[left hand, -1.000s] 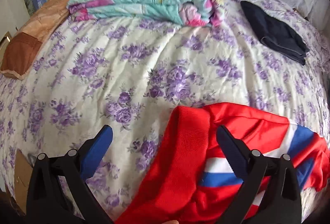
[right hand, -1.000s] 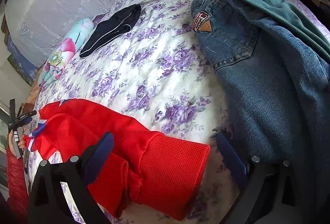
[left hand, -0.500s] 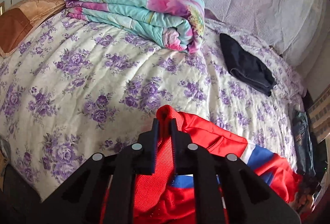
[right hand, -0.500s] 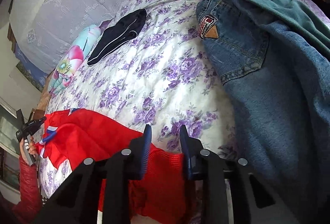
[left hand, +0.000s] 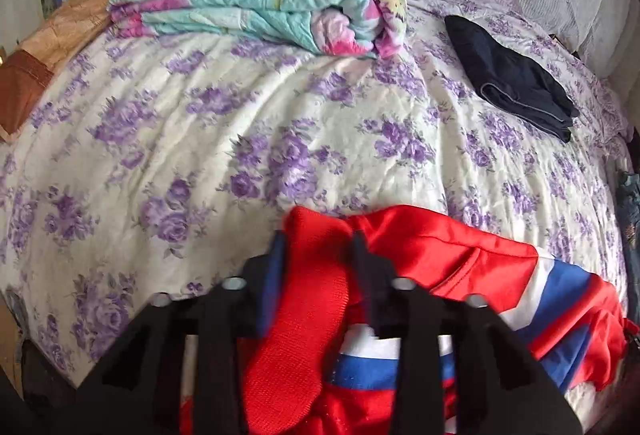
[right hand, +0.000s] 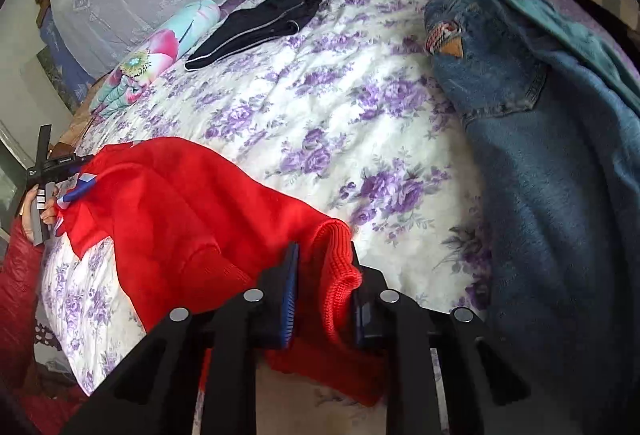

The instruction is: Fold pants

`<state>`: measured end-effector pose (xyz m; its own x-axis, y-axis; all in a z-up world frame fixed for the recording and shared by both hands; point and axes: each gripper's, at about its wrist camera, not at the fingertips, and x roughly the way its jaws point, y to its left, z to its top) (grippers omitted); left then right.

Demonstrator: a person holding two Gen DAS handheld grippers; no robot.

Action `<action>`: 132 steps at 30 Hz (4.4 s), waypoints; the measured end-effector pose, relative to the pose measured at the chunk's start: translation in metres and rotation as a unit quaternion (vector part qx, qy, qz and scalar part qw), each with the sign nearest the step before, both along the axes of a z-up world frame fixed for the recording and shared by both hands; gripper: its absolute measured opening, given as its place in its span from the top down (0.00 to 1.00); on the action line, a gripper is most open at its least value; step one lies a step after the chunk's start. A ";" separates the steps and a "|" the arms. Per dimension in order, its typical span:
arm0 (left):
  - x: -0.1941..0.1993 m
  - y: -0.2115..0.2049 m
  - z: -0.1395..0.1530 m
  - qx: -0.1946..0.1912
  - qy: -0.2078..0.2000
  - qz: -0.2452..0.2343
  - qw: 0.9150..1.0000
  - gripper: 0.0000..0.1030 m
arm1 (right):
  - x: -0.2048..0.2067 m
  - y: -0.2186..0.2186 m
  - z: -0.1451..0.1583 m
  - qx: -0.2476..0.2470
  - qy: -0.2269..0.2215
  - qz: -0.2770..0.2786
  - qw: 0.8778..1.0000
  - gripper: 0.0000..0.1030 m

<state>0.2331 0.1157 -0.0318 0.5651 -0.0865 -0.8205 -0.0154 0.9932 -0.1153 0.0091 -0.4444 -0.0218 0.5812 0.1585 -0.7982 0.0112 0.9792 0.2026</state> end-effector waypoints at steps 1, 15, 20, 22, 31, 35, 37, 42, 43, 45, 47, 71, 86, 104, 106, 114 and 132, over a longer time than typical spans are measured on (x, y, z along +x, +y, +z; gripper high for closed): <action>-0.004 0.004 0.008 -0.015 -0.015 0.001 1.000 0.90 | 0.004 0.000 0.011 -0.014 -0.014 0.001 1.000 0.83; 0.034 0.050 0.082 -0.074 -0.099 0.103 0.987 0.90 | 0.209 -0.032 0.041 -0.023 -0.039 -0.042 0.998 0.83; 0.074 0.043 0.020 -0.034 -0.016 0.141 0.989 0.85 | 0.258 -0.027 -0.025 -0.103 0.027 -0.072 0.992 0.47; 0.077 0.042 0.008 -0.011 0.005 0.145 0.989 0.74 | 0.253 -0.029 -0.022 -0.131 -0.001 -0.084 0.988 0.31; -0.009 0.078 0.051 -0.059 -0.071 0.138 0.986 0.33 | 0.186 -0.012 -0.009 -0.193 -0.028 -0.058 0.979 0.30; -0.036 0.071 0.042 -0.016 -0.054 0.131 0.990 0.31 | 0.190 -0.022 -0.041 -0.191 0.014 -0.064 0.979 0.22; -0.048 0.073 0.034 0.004 -0.043 0.139 0.989 0.31 | 0.181 -0.018 -0.029 -0.193 0.003 -0.078 0.978 0.23; -0.084 0.089 0.029 -0.053 -0.035 0.130 0.989 0.31 | 0.116 0.002 -0.002 -0.112 -0.035 -0.026 0.993 0.21; -0.088 0.089 0.028 -0.056 -0.031 0.124 0.990 0.31 | 0.104 0.003 0.000 -0.091 -0.033 -0.017 0.995 0.21; -0.091 0.086 0.025 -0.049 -0.023 0.119 0.991 0.24 | 0.082 0.005 0.002 -0.045 -0.028 -0.008 0.999 0.21; -0.090 0.086 0.018 -0.052 -0.008 0.120 0.991 0.23 | 0.064 0.004 0.002 -0.011 -0.022 -0.010 1.000 0.21; -0.092 0.097 -0.035 -0.207 0.010 0.134 0.969 0.79 | 0.019 0.036 -0.027 0.052 0.026 0.031 0.998 0.41; -0.144 0.084 0.023 -0.222 -0.013 0.078 0.972 0.84 | -0.029 0.011 0.104 -0.138 -0.151 0.125 0.971 0.75; -0.166 0.097 -0.044 -0.272 0.033 0.100 0.957 0.82 | -0.042 -0.017 -0.028 0.174 0.043 -0.062 0.982 0.55; -0.166 0.094 -0.042 -0.256 0.029 0.102 0.961 0.82 | -0.037 0.000 -0.032 0.134 0.026 -0.048 0.990 0.64; -0.183 0.086 -0.015 -0.268 0.011 0.089 0.959 0.90 | -0.036 -0.033 0.047 0.049 -0.059 -0.052 0.996 0.85; -0.168 0.018 0.046 -0.107 -0.077 0.038 0.991 0.47 | 0.009 0.108 0.041 0.027 -0.071 0.124 0.989 0.59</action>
<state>0.0654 0.1333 0.0143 0.6944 -0.2014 -0.6909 -0.0548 0.9425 -0.3298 0.0177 -0.3359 0.0189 0.6249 0.3505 -0.6976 -0.2607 0.9360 0.2367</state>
